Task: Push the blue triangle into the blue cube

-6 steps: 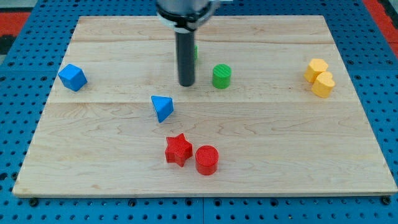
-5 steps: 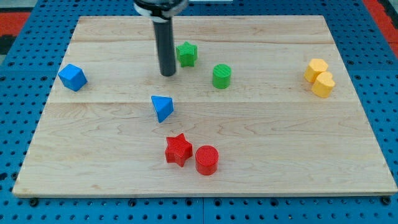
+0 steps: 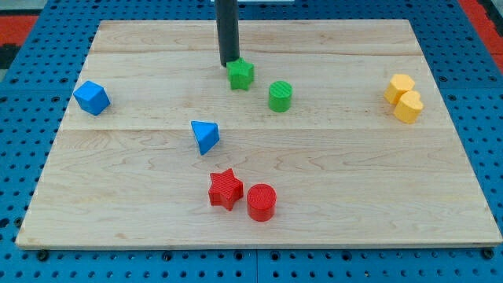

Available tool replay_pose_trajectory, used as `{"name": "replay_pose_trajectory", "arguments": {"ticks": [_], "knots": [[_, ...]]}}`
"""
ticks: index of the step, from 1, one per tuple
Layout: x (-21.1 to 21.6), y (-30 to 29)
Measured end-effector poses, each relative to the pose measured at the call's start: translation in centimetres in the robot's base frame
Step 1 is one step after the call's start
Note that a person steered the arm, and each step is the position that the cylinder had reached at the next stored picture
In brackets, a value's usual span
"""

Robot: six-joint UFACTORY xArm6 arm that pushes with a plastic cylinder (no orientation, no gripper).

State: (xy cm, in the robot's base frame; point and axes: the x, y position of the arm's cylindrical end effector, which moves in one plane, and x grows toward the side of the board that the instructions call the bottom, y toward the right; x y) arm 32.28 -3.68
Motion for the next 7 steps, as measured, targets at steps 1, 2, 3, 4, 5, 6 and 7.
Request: {"name": "replay_pose_trajectory", "arguments": {"ticks": [1, 2, 3, 4, 5, 6, 7], "knots": [[0.9, 0.0], [-1.8, -1.0], [0.4, -1.2], [2.5, -0.3], [4.2, 0.9], [4.7, 1.2], [5.6, -0.2]]}}
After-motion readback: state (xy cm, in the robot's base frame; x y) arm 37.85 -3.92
